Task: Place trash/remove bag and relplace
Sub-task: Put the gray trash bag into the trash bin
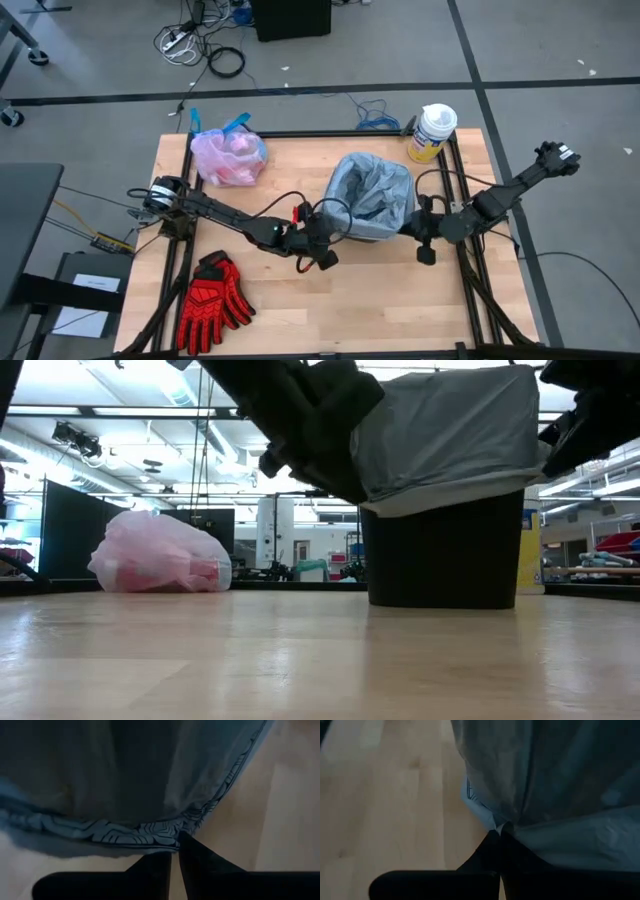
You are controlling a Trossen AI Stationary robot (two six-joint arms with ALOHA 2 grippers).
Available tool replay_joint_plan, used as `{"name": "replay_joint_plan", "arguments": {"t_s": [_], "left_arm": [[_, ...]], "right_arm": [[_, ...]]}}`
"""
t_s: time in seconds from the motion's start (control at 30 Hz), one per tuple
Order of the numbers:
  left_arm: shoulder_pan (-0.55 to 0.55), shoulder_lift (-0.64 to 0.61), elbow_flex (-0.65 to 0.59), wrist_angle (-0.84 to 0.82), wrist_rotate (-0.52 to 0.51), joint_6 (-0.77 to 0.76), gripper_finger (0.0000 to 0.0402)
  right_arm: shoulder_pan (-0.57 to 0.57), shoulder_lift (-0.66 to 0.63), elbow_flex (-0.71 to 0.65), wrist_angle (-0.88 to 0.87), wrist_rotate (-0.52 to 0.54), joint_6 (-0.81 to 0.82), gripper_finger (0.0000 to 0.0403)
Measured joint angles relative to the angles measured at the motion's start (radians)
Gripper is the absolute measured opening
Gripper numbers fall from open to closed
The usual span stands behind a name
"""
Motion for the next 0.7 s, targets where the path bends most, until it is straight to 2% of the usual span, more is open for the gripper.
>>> {"name": "replay_joint_plan", "arguments": {"t_s": [0.13,0.27,0.43,0.5,0.63,0.7], "left_arm": [[0.000,0.000,0.000,-0.026,-0.002,-0.055,0.0037],[-0.003,0.000,0.000,-0.023,-0.002,-0.056,0.0037],[-0.015,-0.022,0.000,0.101,-0.006,0.024,0.0037],[-0.019,-0.037,0.000,0.102,-0.007,0.040,0.0037],[-0.034,-0.083,0.000,-0.030,-0.005,-0.048,0.0041],[-0.044,-0.128,-0.001,-0.093,-0.007,-0.092,0.0041]], "right_arm": [[0.000,-0.049,-0.047,0.046,0.001,0.007,0.0000],[0.000,-0.073,-0.072,-0.012,0.010,0.069,0.0005],[0.000,-0.080,-0.106,-0.026,0.034,0.128,0.0037],[0.001,-0.082,-0.106,-0.013,0.023,0.132,0.0054],[0.017,-0.104,-0.061,-0.034,-0.035,0.131,0.0087],[0.037,-0.126,-0.036,-0.100,-0.056,0.145,0.0100]]}}
